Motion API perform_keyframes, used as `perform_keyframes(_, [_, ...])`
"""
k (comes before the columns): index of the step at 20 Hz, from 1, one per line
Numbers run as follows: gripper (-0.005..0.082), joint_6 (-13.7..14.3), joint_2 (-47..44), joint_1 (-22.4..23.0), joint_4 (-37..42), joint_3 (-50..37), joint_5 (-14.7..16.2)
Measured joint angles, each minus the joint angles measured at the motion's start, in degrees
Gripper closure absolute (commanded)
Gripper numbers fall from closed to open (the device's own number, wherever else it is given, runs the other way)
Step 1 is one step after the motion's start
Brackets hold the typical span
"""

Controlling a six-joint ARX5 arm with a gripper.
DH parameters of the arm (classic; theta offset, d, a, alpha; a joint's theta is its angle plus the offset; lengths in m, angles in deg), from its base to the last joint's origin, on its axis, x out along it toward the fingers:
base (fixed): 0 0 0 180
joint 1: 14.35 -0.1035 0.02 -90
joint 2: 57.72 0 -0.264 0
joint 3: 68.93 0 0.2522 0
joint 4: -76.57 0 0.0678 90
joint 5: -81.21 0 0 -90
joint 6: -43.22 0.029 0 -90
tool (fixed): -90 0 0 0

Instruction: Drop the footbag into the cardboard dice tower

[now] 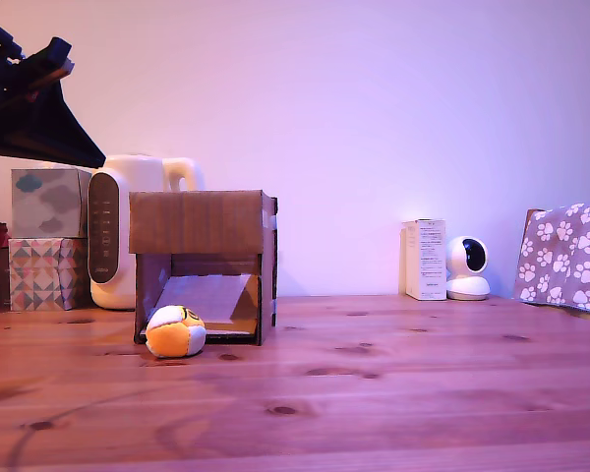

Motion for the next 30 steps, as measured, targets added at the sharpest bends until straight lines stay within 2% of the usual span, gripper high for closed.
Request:
perform_keyframes(5, [0.0793, -0.02, 0.0, 0.0, 0.0, 0.0, 0.0])
perform_keyframes(8, [0.0793, -1.44, 0.0, 0.0, -0.31, 0.0, 0.0])
perform_keyframes(11, [0.0793, -1.6, -0.55, 0.0, -0.92, 0.02, 0.02])
perform_keyframes(17, [0.0793, -1.7, -13.07, 0.63, 3.87, 0.02, -0.02])
perform_keyframes(21, [0.0789, -1.7, -17.46, 2.34, 7.15, 0.02, 0.0])
perform_keyframes(22, [0.0733, -1.7, -18.1, 2.56, 7.15, 0.02, 0.02])
perform_keyframes(23, [0.0565, -1.7, -18.18, 2.8, 7.04, 0.02, 0.0])
perform_keyframes(24, [0.03, -1.73, -18.18, 2.8, 7.28, 0.02, 0.02])
perform_keyframes(25, [0.0001, -1.73, -18.18, 2.84, 7.67, 0.02, 0.0])
perform_keyframes(26, [0.0013, -1.84, -18.18, 2.99, 7.91, 0.02, -0.2])
perform_keyframes(27, [0.0077, -2.14, -18.18, 3.23, 8.15, 0.02, -0.55])
perform_keyframes(28, [0.0102, -3.58, -18.18, 3.41, 8.72, 0.02, -1.05])
perform_keyframes(30, [0.0109, -4.55, -18.43, 4.15, 12.33, 0.02, -1.25])
